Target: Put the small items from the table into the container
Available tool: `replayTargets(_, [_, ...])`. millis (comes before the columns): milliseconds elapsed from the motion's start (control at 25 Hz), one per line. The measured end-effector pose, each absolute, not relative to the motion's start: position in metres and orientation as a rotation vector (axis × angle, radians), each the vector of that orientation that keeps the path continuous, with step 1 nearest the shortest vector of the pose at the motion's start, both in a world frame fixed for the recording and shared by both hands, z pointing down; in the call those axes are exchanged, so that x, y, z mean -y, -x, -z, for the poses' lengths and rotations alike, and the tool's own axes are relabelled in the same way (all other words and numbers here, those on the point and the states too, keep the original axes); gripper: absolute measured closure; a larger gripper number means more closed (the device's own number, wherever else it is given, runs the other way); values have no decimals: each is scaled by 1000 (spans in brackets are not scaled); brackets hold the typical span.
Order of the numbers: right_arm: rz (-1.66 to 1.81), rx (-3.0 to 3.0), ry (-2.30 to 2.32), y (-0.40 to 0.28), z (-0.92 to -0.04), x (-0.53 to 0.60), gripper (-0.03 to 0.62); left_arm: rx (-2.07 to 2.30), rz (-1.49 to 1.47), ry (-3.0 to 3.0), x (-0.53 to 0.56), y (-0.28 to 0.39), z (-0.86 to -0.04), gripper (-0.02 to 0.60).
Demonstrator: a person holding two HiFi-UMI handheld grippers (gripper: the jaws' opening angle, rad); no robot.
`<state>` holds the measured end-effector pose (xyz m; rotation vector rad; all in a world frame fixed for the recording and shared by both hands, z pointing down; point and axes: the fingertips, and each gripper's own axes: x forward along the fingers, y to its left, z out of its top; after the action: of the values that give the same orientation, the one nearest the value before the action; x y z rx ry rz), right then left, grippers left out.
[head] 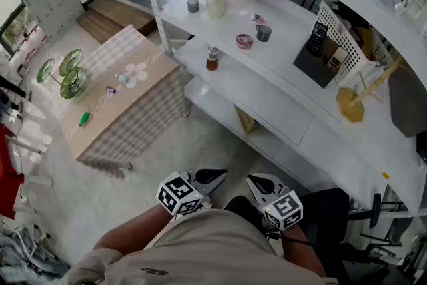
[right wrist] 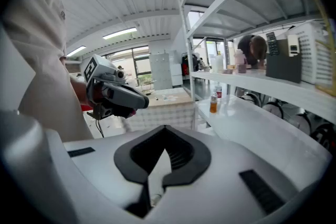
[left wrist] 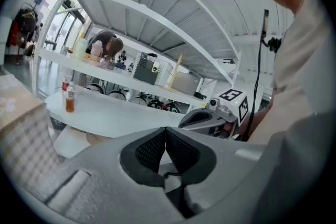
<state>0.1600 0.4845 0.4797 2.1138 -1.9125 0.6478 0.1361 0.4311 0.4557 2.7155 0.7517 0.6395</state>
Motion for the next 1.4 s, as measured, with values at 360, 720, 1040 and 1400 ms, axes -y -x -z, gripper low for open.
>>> replayTargets(360, [-527,2214,-1715,-226,-479,-397,580,-164,-608,-2760,-347,-156,-466,572])
replayTargets(720, [-517,2364,-1413,-233,-510,-350,579,243,-568,-2735,-320,-140,-466,572])
replayTargets(1040, [-501,2380,-1339,-197,-521,-244,566,396,-444,-2706,-217,-92,-470,571])
replayTargets(1400, [-445,2329,-1351,-140,-525,-69,471,488,-424,-2734,-98,14,-459,560])
